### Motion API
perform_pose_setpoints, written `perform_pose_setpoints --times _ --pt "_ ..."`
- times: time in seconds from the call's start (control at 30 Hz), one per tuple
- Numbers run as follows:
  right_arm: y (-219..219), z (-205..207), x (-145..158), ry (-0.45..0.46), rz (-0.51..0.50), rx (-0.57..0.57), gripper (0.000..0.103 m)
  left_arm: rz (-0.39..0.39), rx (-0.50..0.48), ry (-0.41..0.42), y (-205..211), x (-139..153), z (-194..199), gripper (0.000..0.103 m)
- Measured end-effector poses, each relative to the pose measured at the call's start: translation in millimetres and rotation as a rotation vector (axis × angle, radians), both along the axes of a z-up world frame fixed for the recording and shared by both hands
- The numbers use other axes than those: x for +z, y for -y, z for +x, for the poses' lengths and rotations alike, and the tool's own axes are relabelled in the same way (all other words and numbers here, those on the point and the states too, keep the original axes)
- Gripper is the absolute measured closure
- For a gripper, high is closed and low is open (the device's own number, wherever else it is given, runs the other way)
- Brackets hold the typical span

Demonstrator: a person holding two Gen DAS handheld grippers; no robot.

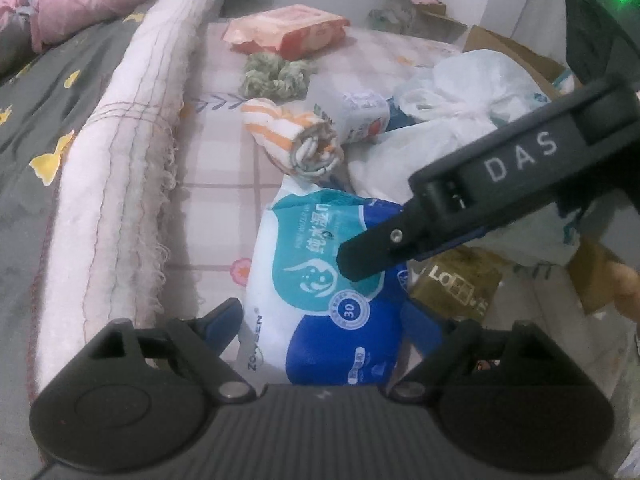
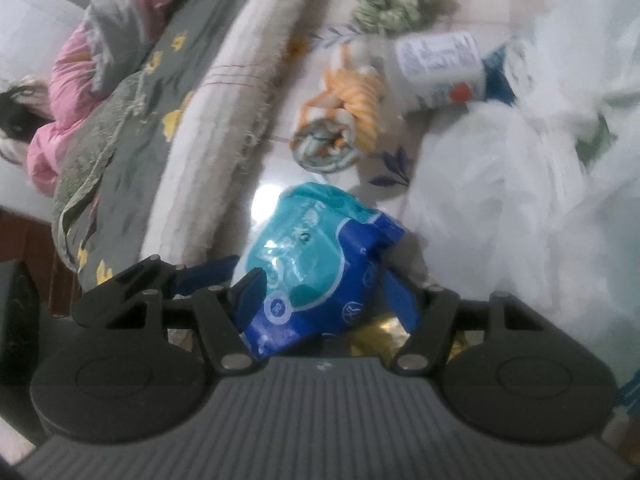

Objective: Organize soft objects
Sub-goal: 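Grasp the blue-and-white wipes pack with the right gripper, then lift the wipes pack with the right gripper into the cardboard box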

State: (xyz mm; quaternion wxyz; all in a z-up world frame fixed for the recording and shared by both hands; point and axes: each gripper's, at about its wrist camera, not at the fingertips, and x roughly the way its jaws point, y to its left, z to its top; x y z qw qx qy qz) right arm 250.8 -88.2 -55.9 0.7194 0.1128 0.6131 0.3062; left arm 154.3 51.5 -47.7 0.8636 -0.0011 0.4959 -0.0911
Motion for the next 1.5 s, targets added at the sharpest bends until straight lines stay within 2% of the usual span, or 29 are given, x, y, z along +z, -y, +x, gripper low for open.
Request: perform_pose_setpoints --times 0.27,0.37,0.47,0.67,0.93,1.13,1.27,1.47,1.5 --pt "-10 13 -26 -0.101 0.041 -0.035 0.037 -0.005 0.016 -0.011 -1 -2 3 0.017" --pt "-16 12 -27 -0.09 0.051 -0.04 0.035 -0.012 0.041 -0.006 -4 0 2 0.027" --pt "-20 9 -22 -0.063 0.078 -0.034 0.036 -0.02 0.072 -0.003 -10 4 -2 0.029" --pt "-28 3 2 -0.012 0.14 -0.01 0.04 -0.005 0.126 0.064 -19 35 -21 0.032" --pt "-18 -7 65 0.129 0.241 -0.008 0.039 0.034 0.144 0.184 0 92 -38 0.034" --pt "38 -13 100 0.209 0.284 -0.098 0.039 0.005 0.057 0.232 50 116 -31 0.034" --pt "99 -13 114 0.259 0.291 -0.189 0.039 -0.013 -0.049 0.234 104 120 -17 0.034" --pt "210 -11 120 0.306 0.23 -0.363 0.038 -0.107 -0.21 0.169 202 113 16 0.034" --pt "229 -9 119 0.308 0.214 -0.39 0.038 -0.079 -0.212 0.207 217 112 15 0.034"
